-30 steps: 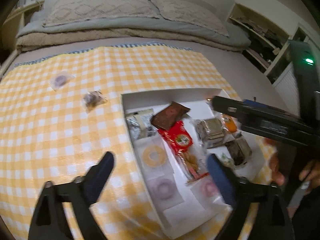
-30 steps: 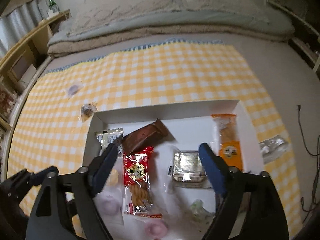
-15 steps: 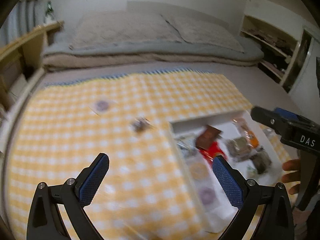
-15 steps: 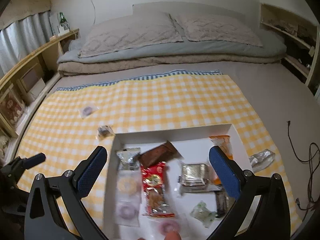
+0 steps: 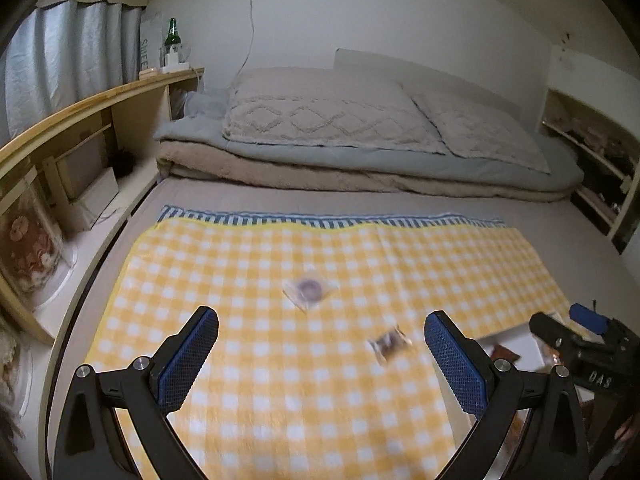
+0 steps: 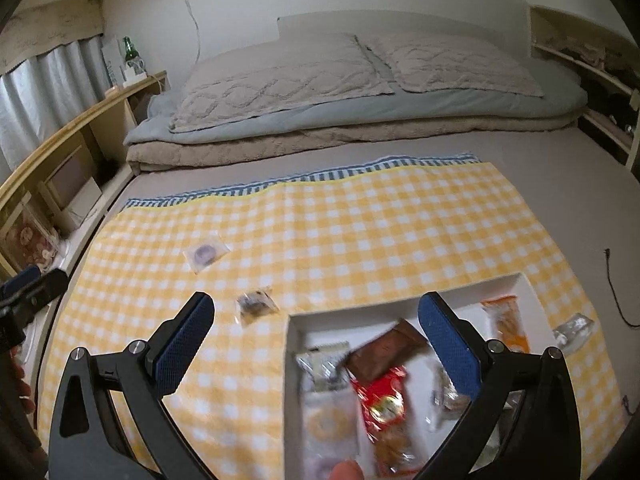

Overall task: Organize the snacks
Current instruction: 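Move both tools back over the two remaining clear packets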

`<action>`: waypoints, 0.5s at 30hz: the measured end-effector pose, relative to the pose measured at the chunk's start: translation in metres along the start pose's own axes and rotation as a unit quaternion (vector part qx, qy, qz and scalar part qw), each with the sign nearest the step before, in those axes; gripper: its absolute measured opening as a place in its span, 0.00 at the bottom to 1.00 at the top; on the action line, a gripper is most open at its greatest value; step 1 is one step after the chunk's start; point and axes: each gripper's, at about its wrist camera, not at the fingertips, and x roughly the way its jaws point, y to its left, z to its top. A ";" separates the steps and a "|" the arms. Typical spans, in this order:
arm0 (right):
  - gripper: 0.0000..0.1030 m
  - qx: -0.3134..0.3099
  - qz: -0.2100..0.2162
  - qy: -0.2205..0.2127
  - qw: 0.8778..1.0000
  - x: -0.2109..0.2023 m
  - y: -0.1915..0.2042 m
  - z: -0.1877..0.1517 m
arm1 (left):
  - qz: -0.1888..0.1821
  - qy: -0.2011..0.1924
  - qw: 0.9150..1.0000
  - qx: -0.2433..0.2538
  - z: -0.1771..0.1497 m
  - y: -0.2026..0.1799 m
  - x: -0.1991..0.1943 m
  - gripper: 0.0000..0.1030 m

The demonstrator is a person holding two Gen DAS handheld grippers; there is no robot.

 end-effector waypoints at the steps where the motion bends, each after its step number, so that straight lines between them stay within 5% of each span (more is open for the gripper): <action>1: 1.00 -0.006 0.004 0.002 1.000 0.008 0.005 0.002 | 0.000 -0.001 1.000 0.002 0.002 0.002 0.007 1.00; 15: 0.95 -0.082 0.049 0.064 0.993 0.098 0.032 0.005 | -0.024 0.007 1.000 -0.019 0.015 0.044 0.169 1.00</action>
